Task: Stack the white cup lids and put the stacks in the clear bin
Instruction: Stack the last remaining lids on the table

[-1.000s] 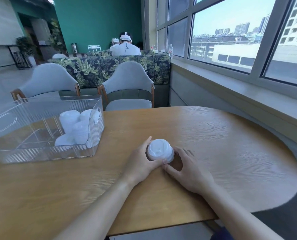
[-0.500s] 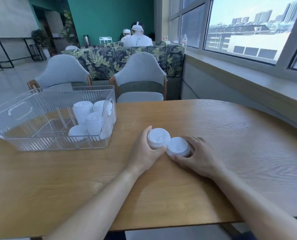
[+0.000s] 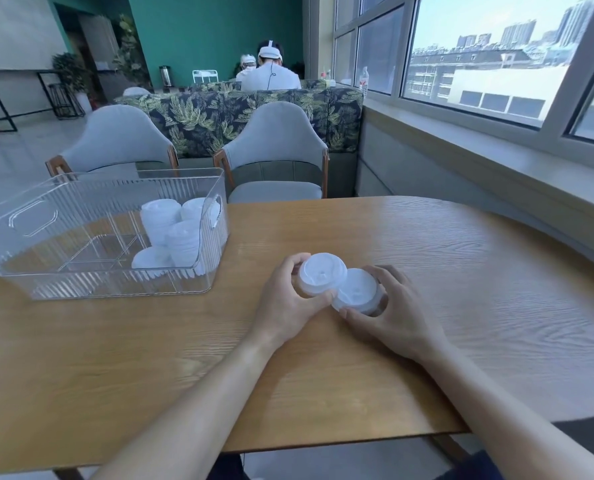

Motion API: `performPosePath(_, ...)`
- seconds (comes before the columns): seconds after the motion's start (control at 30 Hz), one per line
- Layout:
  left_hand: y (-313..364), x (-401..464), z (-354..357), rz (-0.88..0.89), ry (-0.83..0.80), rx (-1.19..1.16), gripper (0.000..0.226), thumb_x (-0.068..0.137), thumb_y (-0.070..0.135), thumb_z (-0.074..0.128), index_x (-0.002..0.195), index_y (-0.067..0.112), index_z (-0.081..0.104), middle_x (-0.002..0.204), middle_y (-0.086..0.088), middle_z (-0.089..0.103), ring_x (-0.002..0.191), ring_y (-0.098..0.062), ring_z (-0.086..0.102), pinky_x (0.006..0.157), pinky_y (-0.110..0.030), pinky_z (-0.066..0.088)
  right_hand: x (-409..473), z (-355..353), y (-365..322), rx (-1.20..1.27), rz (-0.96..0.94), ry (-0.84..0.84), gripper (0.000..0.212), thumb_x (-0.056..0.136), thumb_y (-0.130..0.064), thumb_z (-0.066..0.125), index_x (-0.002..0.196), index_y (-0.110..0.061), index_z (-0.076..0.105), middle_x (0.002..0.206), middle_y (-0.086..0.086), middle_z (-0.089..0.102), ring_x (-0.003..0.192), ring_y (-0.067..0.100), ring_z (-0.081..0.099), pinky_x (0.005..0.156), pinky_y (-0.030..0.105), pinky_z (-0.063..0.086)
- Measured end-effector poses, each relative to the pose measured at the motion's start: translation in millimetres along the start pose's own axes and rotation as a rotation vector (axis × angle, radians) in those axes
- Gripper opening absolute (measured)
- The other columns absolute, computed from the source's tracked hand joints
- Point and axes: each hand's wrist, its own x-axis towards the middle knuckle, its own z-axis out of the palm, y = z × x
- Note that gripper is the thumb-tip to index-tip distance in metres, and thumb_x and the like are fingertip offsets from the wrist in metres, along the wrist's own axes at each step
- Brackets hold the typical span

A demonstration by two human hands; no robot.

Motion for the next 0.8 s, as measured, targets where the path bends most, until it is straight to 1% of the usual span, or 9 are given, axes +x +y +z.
performPosePath(0.1, 2, -2, 0, 0.006, 0.015, -0.023, 0.070, 0.070, 0.051, 0.087, 0.130, 0.034, 0.055, 0.125, 0.021, 0.062, 0.116, -0.002, 0.059, 0.099, -0.027, 0.051, -5, 0, -4, -0.022, -0.006, 0.052, 0.085, 0.069, -0.075, 0.065, 0.138, -0.028, 0.050, 0.127, -0.019, 0.049, 0.122, 0.003, 0.040, 0.099, 0.028, 0.043)
performPosePath(0.17, 3, -2, 0, 0.003, 0.019, -0.038, 0.071, 0.069, 0.057, 0.084, 0.130, 0.036, 0.055, 0.126, 0.021, 0.062, 0.116, -0.003, 0.059, 0.100, -0.032, 0.052, -10, 1, -8, -0.080, -0.038, 0.058, 0.087, 0.072, -0.075, 0.062, 0.142, -0.024, 0.048, 0.131, -0.016, 0.049, 0.125, 0.007, 0.039, 0.101, 0.027, 0.040)
performPosePath(0.27, 6, -4, 0, -0.001, 0.008, -0.059, 0.075, 0.068, 0.062, 0.081, 0.133, 0.035, 0.055, 0.128, 0.021, 0.061, 0.118, -0.001, 0.059, 0.102, -0.033, 0.052, -16, 1, -11, -0.137, -0.074, 0.063, 0.084, 0.074, -0.074, 0.062, 0.141, -0.026, 0.049, 0.131, -0.017, 0.050, 0.125, 0.009, 0.040, 0.104, 0.031, 0.041)
performPosePath(0.33, 7, -7, -1, 0.004, 0.003, -0.070, 0.078, 0.067, 0.063, 0.080, 0.134, 0.034, 0.055, 0.129, 0.021, 0.061, 0.118, -0.001, 0.059, 0.102, -0.033, 0.051, -20, 0, -14, -0.146, -0.091, 0.080, 0.079, 0.074, -0.072, 0.065, 0.137, -0.027, 0.051, 0.128, -0.018, 0.051, 0.122, 0.010, 0.042, 0.104, 0.034, 0.041)
performPosePath(0.43, 6, -14, -5, 0.007, -0.005, -0.077, 0.079, 0.065, 0.063, 0.081, 0.134, 0.034, 0.055, 0.128, 0.019, 0.060, 0.115, -0.003, 0.060, 0.100, -0.034, 0.052, -28, 0, -22, -0.152, -0.145, 0.063, 0.074, 0.073, -0.073, 0.066, 0.131, -0.030, 0.052, 0.124, -0.018, 0.050, 0.118, 0.011, 0.044, 0.101, 0.032, 0.042)
performPosePath(0.57, 8, -28, -11, 0.026, -0.037, -0.053, 0.074, 0.064, 0.062, 0.082, 0.129, 0.037, 0.055, 0.124, 0.018, 0.060, 0.112, -0.003, 0.061, 0.098, -0.032, 0.052, -36, 4, -29, -0.193, -0.159, 0.027, 0.074, 0.071, -0.082, 0.060, 0.125, -0.032, 0.055, 0.122, -0.015, 0.048, 0.116, 0.012, 0.043, 0.101, 0.031, 0.040)
performPosePath(0.67, 7, -35, -14, 0.043, -0.055, -0.026, 0.071, 0.066, 0.060, 0.082, 0.128, 0.038, 0.055, 0.124, 0.019, 0.058, 0.114, -0.002, 0.059, 0.098, -0.030, 0.052, -38, 7, -34, -0.210, -0.126, -0.027, 0.078, 0.071, -0.086, 0.056, 0.129, -0.035, 0.050, 0.126, -0.016, 0.045, 0.121, 0.009, 0.039, 0.107, 0.030, 0.034)
performPosePath(0.8, 6, -35, -13, 0.046, -0.032, 0.031, 0.074, 0.067, 0.059, 0.077, 0.133, 0.033, 0.054, 0.125, 0.020, 0.055, 0.116, -0.001, 0.056, 0.100, -0.034, 0.051, -38, 10, -38, -0.185, -0.126, -0.046, 0.078, 0.074, -0.084, 0.055, 0.134, -0.036, 0.047, 0.129, -0.016, 0.044, 0.125, 0.009, 0.038, 0.108, 0.030, 0.034)
